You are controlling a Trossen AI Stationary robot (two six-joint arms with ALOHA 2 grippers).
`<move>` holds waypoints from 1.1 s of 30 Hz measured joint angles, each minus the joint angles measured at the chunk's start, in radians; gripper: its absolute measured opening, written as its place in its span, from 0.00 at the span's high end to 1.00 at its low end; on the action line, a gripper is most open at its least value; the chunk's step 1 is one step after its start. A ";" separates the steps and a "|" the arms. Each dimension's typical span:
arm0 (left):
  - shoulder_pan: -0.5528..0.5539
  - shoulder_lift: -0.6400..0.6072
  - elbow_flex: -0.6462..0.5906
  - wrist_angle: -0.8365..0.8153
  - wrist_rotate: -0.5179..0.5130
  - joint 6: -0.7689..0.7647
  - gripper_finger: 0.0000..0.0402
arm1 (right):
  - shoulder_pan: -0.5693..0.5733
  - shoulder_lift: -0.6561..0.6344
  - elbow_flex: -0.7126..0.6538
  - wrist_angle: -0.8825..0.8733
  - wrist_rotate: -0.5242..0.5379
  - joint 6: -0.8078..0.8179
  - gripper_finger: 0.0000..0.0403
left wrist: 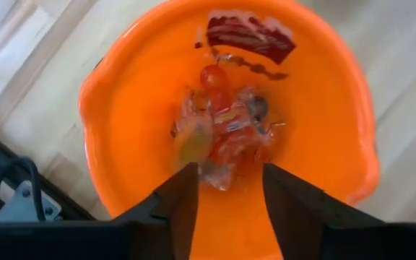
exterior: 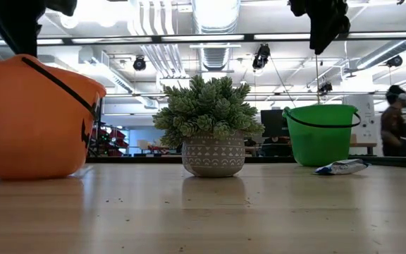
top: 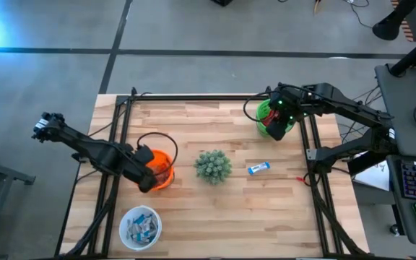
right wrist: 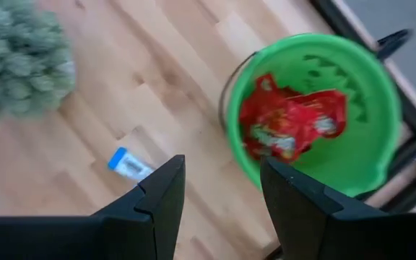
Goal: Sort candy
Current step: Put the white chocolate into the white bucket
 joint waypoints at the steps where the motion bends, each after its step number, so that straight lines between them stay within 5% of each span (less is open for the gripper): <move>1: 0.000 0.000 0.005 0.001 -0.001 0.021 0.65 | 0.000 0.000 0.000 0.003 -0.015 0.006 0.58; 11: 0.000 0.001 0.065 0.004 -0.001 0.223 0.61 | 0.069 0.003 0.000 0.044 -0.322 0.000 0.58; 19: 0.000 0.000 0.109 0.004 -0.002 0.336 0.64 | 0.171 0.081 -0.033 0.070 -0.326 -0.080 0.58; 33: 0.000 -0.001 0.147 0.004 -0.002 0.365 0.65 | 0.228 0.349 -0.050 0.067 -0.225 -0.483 0.58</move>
